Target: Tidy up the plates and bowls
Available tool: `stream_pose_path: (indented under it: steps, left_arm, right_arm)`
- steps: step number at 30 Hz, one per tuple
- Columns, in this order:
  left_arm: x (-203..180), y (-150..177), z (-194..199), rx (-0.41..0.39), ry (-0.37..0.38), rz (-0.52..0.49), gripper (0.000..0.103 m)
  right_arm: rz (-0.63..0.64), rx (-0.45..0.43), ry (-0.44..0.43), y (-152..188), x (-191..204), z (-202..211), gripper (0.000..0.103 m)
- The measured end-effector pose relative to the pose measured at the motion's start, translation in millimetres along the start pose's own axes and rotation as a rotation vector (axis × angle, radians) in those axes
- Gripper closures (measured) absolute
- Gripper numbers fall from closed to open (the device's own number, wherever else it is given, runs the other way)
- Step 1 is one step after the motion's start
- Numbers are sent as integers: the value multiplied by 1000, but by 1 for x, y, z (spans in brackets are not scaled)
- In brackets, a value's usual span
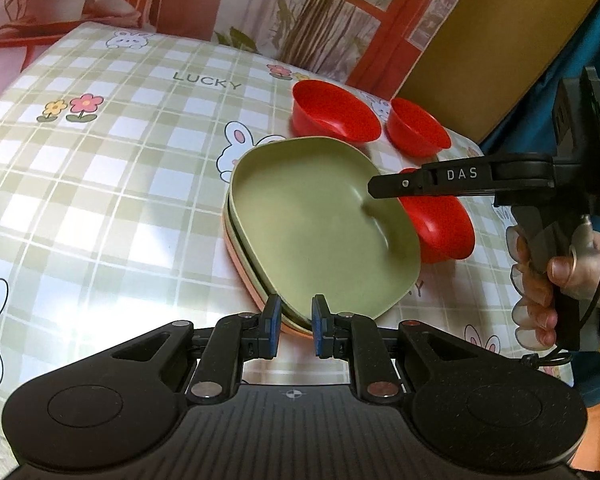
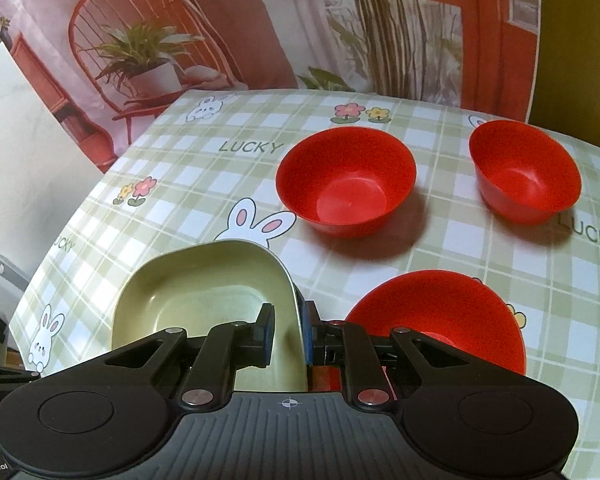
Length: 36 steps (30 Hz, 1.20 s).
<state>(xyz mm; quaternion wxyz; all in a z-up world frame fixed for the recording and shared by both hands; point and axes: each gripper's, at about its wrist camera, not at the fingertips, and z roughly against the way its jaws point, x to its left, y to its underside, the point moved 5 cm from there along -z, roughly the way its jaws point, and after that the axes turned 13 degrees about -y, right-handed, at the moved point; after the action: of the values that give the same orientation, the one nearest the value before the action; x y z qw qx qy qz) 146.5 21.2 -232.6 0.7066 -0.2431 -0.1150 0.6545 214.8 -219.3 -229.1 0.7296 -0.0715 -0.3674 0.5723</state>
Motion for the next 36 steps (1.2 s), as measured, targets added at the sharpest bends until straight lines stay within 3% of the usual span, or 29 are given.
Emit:
stream_pose_path:
  steps: [23, 24, 27, 36]
  left_arm:
    - [2, 1, -3, 10, -3, 23, 84]
    - [3, 0, -3, 5, -8, 25, 81]
    - [5, -5, 3, -30, -13, 41, 57]
    - [14, -35, 26, -158, -12, 80, 57]
  right_arm:
    - [23, 14, 20, 4, 0, -6, 86]
    - [24, 11, 16, 4, 0, -6, 83]
    - [28, 5, 13, 2, 2, -3, 81]
    - [45, -124, -4, -16, -1, 29, 80]
